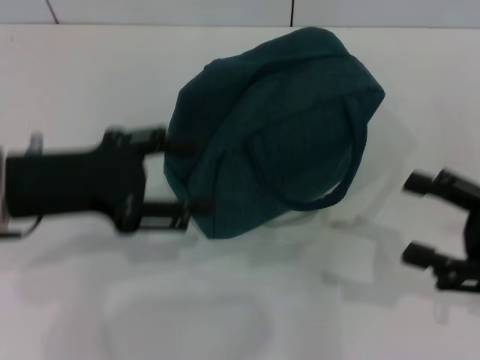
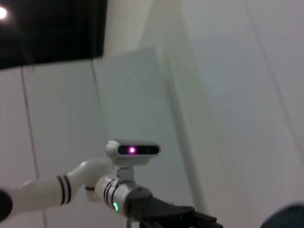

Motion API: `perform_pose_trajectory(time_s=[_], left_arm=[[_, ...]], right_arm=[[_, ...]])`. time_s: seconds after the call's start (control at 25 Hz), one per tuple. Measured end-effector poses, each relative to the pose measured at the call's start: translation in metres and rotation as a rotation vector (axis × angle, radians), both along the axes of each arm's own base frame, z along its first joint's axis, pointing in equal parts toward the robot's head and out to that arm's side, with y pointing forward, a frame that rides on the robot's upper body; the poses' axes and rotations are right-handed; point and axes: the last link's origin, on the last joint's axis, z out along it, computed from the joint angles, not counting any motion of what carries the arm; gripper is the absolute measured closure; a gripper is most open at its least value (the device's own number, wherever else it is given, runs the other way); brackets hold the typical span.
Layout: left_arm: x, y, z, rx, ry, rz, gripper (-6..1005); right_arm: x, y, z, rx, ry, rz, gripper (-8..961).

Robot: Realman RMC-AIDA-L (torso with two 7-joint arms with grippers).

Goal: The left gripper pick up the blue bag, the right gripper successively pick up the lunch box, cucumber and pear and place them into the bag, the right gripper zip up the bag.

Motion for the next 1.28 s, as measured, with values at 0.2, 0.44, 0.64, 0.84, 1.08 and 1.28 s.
perform_pose_trajectory(time_s=[0.2, 0.44, 0.64, 0.84, 1.08, 1.28], left_arm=[[-0.049, -0.029, -0.023, 0.029, -0.011, 0.011, 170], [-0.082, -0.048, -0.043, 0.041, -0.034, 0.082, 170], [-0.096, -0.052, -0.053, 0.02, -0.034, 0.129, 171], [-0.097, -0.052, -0.051, 0.038, -0.045, 0.125, 171], [-0.096, -0.052, -0.05, 0.03, -0.046, 0.114, 170], [-0.094, -0.053, -0.051, 0.02, -0.053, 0.103, 170]], right_arm=[[0.008, -0.002, -0.029, -0.054, -0.129, -0.03, 67], [0.02, 0.0, -0.06, -0.067, -0.288, -0.091, 67], [0.021, 0.001, -0.073, -0.041, -0.324, -0.105, 68], [0.02, -0.001, -0.075, -0.033, -0.324, -0.099, 68], [0.021, -0.002, -0.075, -0.027, -0.323, -0.094, 68], [0.021, -0.003, -0.075, -0.027, -0.32, -0.094, 68]])
